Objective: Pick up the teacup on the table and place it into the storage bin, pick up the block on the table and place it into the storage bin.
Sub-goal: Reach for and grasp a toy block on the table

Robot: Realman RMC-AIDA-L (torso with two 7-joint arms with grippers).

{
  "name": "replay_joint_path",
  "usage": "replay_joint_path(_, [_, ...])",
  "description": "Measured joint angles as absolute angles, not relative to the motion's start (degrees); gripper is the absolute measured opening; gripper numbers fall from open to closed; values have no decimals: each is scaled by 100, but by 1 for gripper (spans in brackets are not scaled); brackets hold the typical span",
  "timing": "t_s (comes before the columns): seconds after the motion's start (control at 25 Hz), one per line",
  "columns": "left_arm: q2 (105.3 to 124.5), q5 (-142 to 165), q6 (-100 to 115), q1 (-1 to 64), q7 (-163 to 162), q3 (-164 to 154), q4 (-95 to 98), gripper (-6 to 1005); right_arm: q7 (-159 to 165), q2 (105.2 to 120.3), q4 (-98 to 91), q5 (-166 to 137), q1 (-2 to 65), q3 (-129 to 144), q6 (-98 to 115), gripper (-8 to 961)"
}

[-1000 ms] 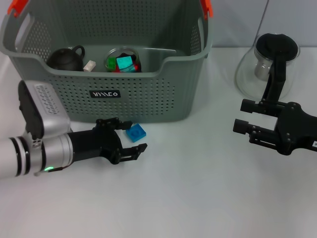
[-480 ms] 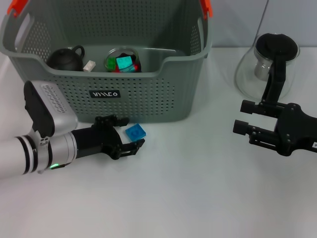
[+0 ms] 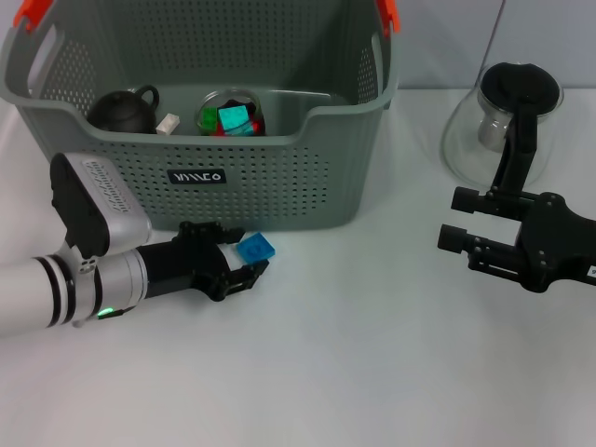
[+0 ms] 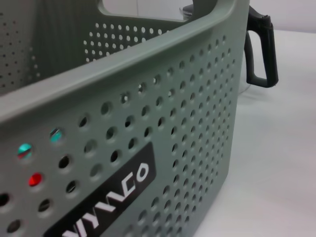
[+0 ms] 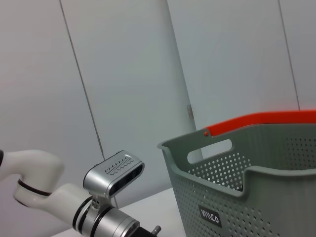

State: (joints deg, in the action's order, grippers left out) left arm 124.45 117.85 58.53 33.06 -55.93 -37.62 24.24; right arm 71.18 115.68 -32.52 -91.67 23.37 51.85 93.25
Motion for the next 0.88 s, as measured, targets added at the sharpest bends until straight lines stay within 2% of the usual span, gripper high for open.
replay_joint_path(0.12, [12449,11784,5764,3317,-5594,-3825,2391,578,7119,11567,-3252,-9166,2329,5185,9327,638])
replay_joint_path(0.36, [12452,11755,5688,3336,-5598,-3885,2357,582,7128,11566,-3252,-9167,2322,5185,9334,638])
replay_joint_path(0.88, [12458,11751,5686,3356,-5737,-3893,2367,507,7131,11566,-3252,-9166,2305,5185,9352,638])
